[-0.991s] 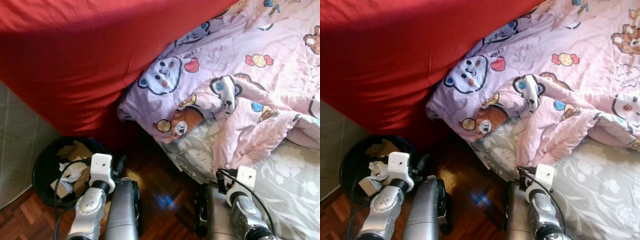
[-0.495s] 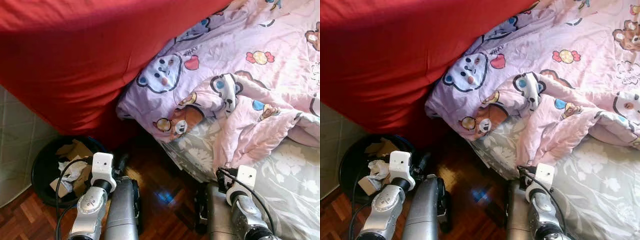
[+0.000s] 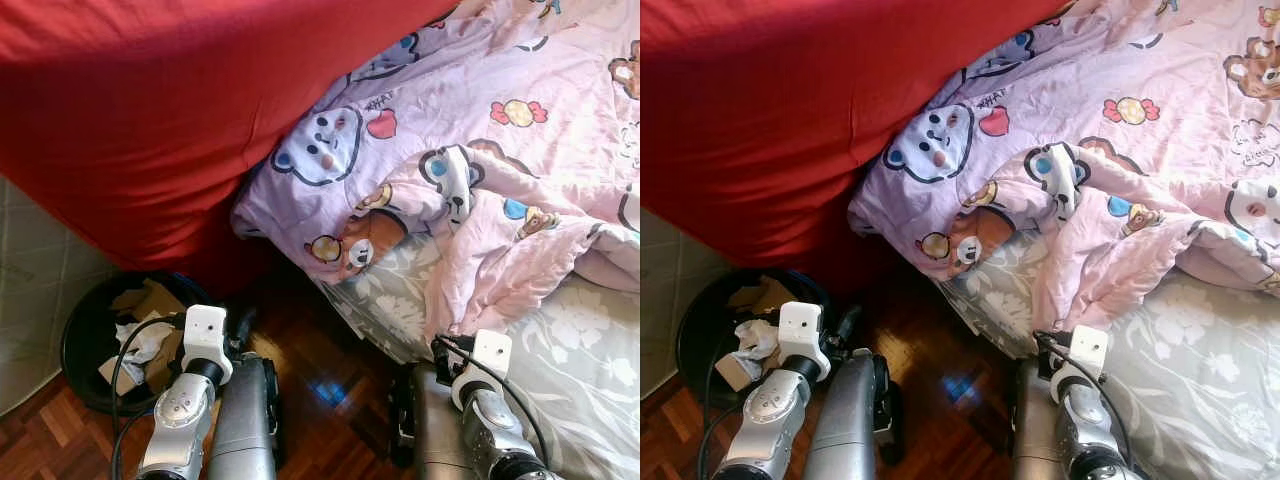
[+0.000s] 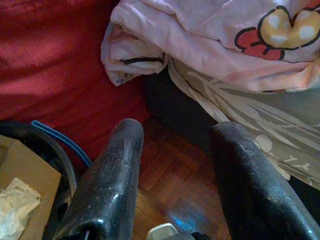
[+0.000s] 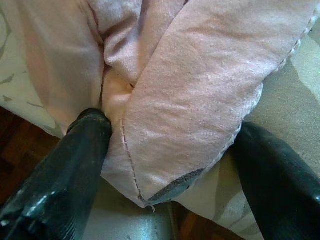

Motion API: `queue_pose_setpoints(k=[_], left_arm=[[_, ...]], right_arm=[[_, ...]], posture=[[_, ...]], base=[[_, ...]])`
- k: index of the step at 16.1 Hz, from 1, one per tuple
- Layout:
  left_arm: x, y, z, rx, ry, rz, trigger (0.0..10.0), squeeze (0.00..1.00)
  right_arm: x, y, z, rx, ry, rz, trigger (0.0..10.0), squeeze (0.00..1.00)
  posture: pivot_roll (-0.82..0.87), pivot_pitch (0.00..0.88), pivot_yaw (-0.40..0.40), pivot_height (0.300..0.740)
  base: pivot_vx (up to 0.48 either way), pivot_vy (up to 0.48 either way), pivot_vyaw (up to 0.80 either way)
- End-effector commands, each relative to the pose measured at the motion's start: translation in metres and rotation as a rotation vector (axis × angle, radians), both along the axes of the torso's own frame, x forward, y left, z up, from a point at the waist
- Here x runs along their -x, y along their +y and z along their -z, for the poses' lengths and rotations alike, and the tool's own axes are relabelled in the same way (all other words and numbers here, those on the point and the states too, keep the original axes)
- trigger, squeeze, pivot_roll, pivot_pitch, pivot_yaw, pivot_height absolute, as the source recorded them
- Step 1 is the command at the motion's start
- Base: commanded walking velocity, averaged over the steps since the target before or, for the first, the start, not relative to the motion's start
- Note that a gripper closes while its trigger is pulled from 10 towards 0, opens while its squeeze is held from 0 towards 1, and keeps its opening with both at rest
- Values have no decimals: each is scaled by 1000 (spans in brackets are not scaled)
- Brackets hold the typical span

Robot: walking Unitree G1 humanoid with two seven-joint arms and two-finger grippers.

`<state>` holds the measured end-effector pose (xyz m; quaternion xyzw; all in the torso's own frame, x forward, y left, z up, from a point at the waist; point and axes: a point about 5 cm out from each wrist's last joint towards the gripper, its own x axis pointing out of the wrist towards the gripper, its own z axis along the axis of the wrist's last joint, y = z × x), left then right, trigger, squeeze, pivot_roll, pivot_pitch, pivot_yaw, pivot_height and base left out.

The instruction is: Clean up the room

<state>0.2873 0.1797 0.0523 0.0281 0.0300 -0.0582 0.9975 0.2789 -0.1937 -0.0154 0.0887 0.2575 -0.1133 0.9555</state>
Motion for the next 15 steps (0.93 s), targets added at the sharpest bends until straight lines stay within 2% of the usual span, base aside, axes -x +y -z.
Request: queue_pose_setpoints(k=[1,2,4,15], left_arm=[[8,0,9,6,50,-5,10000,0],[9,-2,10,3,58,-1,10000,0],[9,-3,11,2,60,1,10000,0],[9,-4,13,-4,74,5,10000,0]], right_arm=[[13,6,12,-42,28,-14,0,0],[5,9,3,-55,-51,-41,0,0],[0,12,-1,-68,-89,-60,0,0],[-1,12,-2,-54,-92,-57,0,0]], posture=[[171,415,58,608],[170,413,57,608],[170,406,57,608],[167,378,53,608]], base=[[0,0,0],[0,0,0],[0,0,0],[0,0,0]])
